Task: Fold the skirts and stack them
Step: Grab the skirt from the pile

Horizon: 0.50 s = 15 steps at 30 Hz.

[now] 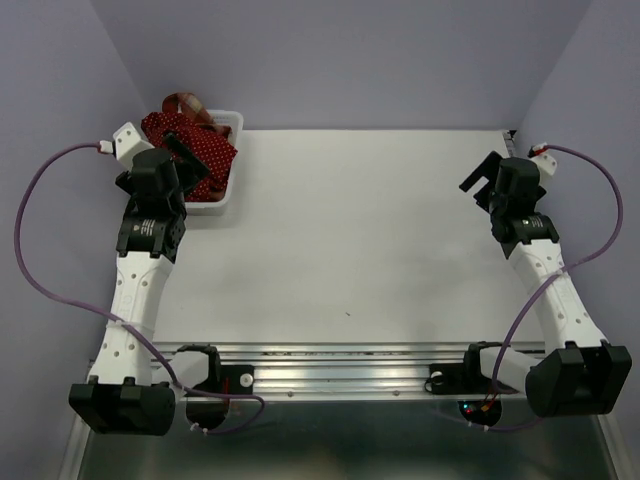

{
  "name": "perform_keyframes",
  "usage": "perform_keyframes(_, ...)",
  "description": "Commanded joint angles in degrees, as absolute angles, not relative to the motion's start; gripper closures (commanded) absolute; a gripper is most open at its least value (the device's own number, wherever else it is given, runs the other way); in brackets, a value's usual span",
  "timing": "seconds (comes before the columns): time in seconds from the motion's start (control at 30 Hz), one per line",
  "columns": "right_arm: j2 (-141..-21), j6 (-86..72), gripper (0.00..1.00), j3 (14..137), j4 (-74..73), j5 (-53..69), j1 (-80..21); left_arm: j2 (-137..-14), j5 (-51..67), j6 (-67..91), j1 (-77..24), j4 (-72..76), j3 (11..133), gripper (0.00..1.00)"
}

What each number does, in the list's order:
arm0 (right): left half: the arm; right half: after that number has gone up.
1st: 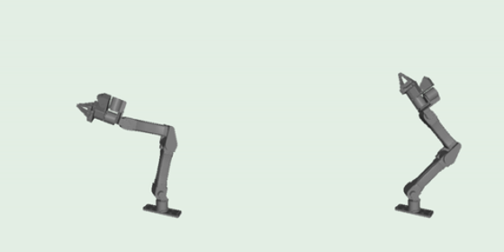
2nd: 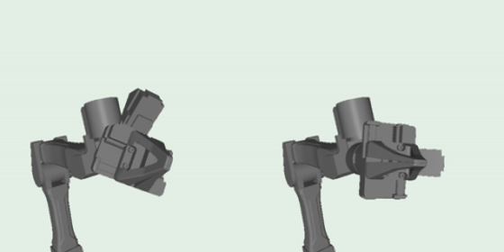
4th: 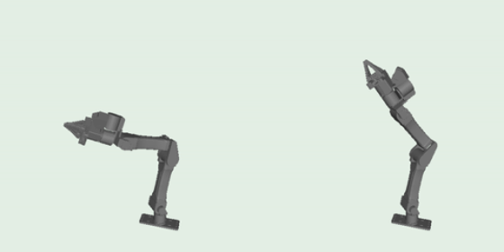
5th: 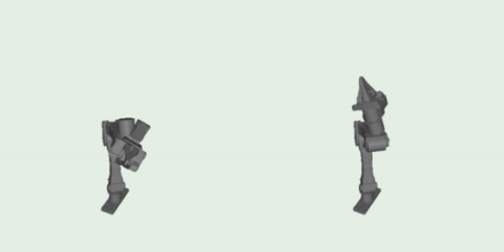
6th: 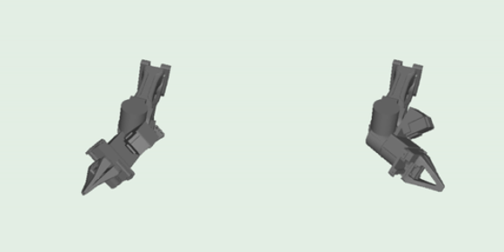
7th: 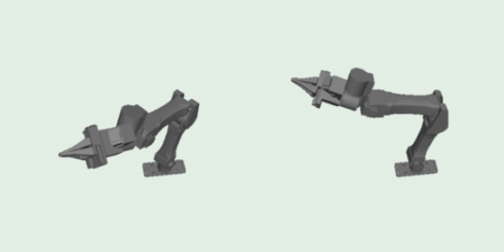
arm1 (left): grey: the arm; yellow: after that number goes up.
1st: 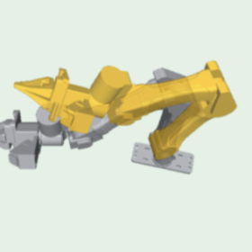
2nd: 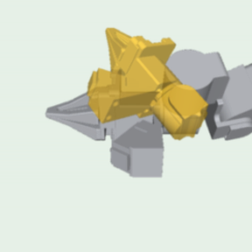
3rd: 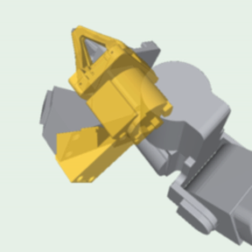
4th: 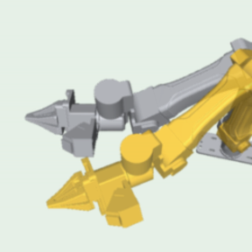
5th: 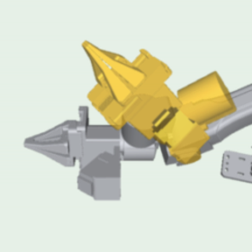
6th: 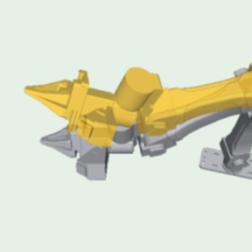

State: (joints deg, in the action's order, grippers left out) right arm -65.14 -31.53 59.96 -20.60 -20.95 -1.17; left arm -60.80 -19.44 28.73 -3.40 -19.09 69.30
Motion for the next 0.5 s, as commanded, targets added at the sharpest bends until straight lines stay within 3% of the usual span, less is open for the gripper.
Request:
perform_keyframes(0.0,-65.6,-29.6,0.00,61.3,-19.9,-17.0,-1.1,-63.0,-18.7,28.7,-3.5,-17.9,73.1,0.01)
perform_keyframes(0.2,-66.2,-20.7,0.00,62.0,-18.4,-9.5,-1.1,-73.2,-16.9,26.5,-3.4,-14.3,78.5,0.01)
perform_keyframes(0.47,-66.6,-20.7,0.00,64.1,-19.3,-17.7,-1.1,-95.1,-13.9,24.4,-1.4,-16.6,96.6,0.01)
